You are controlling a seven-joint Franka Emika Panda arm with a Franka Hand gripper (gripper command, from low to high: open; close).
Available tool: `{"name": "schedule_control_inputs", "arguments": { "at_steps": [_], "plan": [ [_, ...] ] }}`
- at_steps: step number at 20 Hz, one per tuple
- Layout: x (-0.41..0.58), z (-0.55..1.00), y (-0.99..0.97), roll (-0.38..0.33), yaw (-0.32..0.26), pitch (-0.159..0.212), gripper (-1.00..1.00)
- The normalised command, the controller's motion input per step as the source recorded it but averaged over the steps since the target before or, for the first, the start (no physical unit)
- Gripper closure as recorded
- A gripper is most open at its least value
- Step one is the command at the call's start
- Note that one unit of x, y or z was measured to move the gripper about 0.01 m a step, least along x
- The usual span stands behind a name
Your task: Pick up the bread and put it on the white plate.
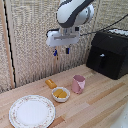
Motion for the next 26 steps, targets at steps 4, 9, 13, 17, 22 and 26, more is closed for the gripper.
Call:
{"name": "schedule_control_inputs", "arguments": {
  "at_steps": [4,9,13,17,22,26],
  "plan": [
    [0.645,-0.19,0.27,-0.007,-0.002,0.151,-1.00],
    [0.734,-0.22,0.26,-0.014,0.000,0.171,-1.00],
    [0.584,-0.25,0.14,-0.007,0.000,0.148,-1.00],
    [0.389,-0.35,0.00,0.000,0.000,0.118,-1.00],
    [0.097,-0.33,-0.02,0.000,0.000,0.083,-1.00],
    [0.071,-0.33,-0.05,0.000,0.000,0.057,-1.00]
  ]
}}
